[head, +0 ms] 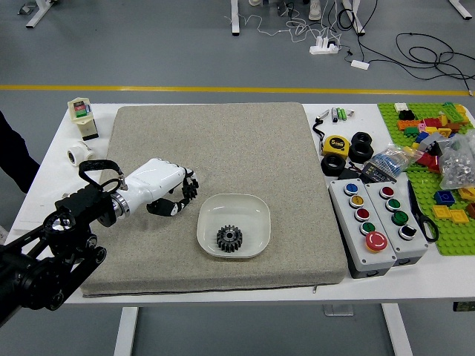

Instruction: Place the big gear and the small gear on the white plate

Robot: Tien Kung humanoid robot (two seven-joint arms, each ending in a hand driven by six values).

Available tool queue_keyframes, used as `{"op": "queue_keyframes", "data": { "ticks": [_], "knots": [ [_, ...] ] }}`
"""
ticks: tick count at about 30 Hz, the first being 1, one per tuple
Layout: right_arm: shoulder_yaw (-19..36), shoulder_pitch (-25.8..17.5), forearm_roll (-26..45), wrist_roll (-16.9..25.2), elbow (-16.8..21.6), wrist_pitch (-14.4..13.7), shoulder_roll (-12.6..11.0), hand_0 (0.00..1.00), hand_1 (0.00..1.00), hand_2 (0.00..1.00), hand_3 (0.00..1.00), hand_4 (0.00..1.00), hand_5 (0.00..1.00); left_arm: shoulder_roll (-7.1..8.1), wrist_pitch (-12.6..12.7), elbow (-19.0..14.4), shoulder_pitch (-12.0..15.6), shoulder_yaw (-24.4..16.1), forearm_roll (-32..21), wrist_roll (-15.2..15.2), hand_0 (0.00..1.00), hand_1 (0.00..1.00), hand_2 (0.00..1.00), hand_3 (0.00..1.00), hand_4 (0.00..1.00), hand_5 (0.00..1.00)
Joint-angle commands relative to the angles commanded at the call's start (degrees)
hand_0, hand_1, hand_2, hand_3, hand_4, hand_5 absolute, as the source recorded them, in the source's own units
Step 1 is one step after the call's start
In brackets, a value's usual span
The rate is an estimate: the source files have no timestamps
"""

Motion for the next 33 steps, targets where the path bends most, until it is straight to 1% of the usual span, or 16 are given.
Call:
{"op": "queue_keyframes", "data": {
  "ticks": [3, 5, 7, 8, 9, 12, 14, 15, 20, 21, 26, 27, 29, 32, 33],
  "knots": [
    [-0.05, 0.00, -0.02, 0.00, 0.00, 0.04, -0.05, 0.602, 0.610, 0.698, 0.553, 0.750, 0.665, 0.03, -0.08, -3.43, 0.30, 0.30, 0.00, 0.30, 0.295, 0.378, 0.478, 0.571, 0.472, 0.076],
    [-0.12, 0.06, 0.11, 0.01, 0.00, 0.03, -0.08, 0.602, 0.610, 0.698, 0.553, 0.750, 0.665, -0.32, -0.01, -6.58, 0.51, 1.21, 0.00, 0.75, 0.295, 0.378, 0.478, 0.571, 0.472, 0.076],
    [-0.16, 0.09, 0.20, 0.03, 0.00, 0.06, -0.11, 0.602, 0.610, 0.698, 0.553, 0.750, 0.665, -0.97, 0.35, -8.96, 0.83, 2.23, 0.00, 1.04, 0.295, 0.378, 0.478, 0.571, 0.472, 0.076],
    [-0.28, 0.17, 0.32, 0.04, 0.00, 0.04, -0.11, 0.602, 0.610, 0.698, 0.553, 0.750, 0.665, -1.64, 0.65, -9.96, 1.00, 2.97, 0.00, 1.18, 0.295, 0.378, 0.478, 0.571, 0.472, 0.076],
    [-0.33, 0.20, 0.37, 0.04, 0.00, 0.04, -0.11, 0.602, 0.610, 0.698, 0.554, 0.750, 0.663, -1.92, 0.78, -10.42, 1.07, 3.29, 0.00, 1.24, 0.310, 0.391, 0.498, 0.572, 0.510, 0.080],
    [-0.43, 0.40, 0.35, 0.02, 0.00, 0.03, -0.12, 0.602, 0.610, 0.698, 0.554, 0.750, 0.663, -3.37, 1.69, -10.58, 0.99, 5.35, 0.00, 1.48, 0.310, 0.391, 0.498, 0.572, 0.510, 0.080],
    [-0.43, 0.48, 0.31, 0.01, 0.00, 0.04, -0.13, 0.602, 0.610, 0.698, 0.554, 0.750, 0.663, -3.84, 1.78, -10.08, 0.91, 6.20, 0.00, 1.59, 0.310, 0.391, 0.498, 0.572, 0.510, 0.080],
    [-0.43, 0.53, 0.40, 0.03, 0.00, 0.01, -0.15, 0.602, 0.610, 0.698, 0.555, 0.750, 0.663, -4.08, 2.00, -9.49, 0.87, 6.60, 0.00, 1.64, 0.430, 0.599, 0.666, 0.589, 0.725, 0.144],
    [-0.46, 0.70, 0.57, 0.12, 0.00, -0.01, -0.24, 0.602, 0.610, 0.698, 0.555, 0.750, 0.663, -4.79, 2.24, -7.12, 0.66, 7.15, 0.00, 2.05, 0.430, 0.599, 0.666, 0.589, 0.725, 0.144],
    [-0.48, 0.72, 0.59, 0.14, 0.00, -0.01, -0.26, 0.602, 0.610, 0.697, 0.554, 0.751, 0.659, -4.85, 2.01, -6.87, 0.60, 7.07, 0.00, 2.15, 0.836, 0.938, 0.982, 0.718, 0.902, 0.277],
    [-0.50, 0.78, 0.56, 0.21, 0.00, 0.01, -0.35, 0.602, 0.610, 0.697, 0.554, 0.751, 0.659, -4.83, 1.23, -6.35, 0.53, 6.45, 0.00, 2.24, 0.836, 0.938, 0.982, 0.718, 0.902, 0.277],
    [-0.49, 0.78, 0.56, 0.21, 0.00, 0.01, -0.35, 0.602, 0.609, 0.697, 0.555, 0.751, 0.661, -4.83, 1.22, -6.34, 0.53, 6.42, 0.00, 2.24, 0.972, 0.998, 0.998, 0.811, 0.954, 0.327],
    [-0.37, 0.79, 0.46, 0.21, 0.00, 0.03, -0.37, 0.602, 0.609, 0.697, 0.555, 0.751, 0.661, -4.68, 1.20, -6.38, 0.63, 5.96, 0.00, 2.02, 0.972, 0.998, 0.998, 0.811, 0.954, 0.327],
    [-0.30, 0.80, 0.49, 0.21, 0.00, 0.02, -0.34, 0.602, 0.609, 0.697, 0.555, 0.751, 0.661, -4.66, 2.76, -6.52, 0.98, 4.77, 0.00, 1.94, 0.972, 0.998, 0.998, 0.811, 0.954, 0.327],
    [-0.27, 0.81, 0.48, 0.21, 0.00, 0.01, -0.33, 0.602, 0.609, 0.697, 0.555, 0.751, 0.661, -4.72, 4.07, -6.57, 1.17, 4.12, 0.00, 1.85, 0.972, 0.998, 0.998, 0.811, 0.954, 0.327]
  ]
}}
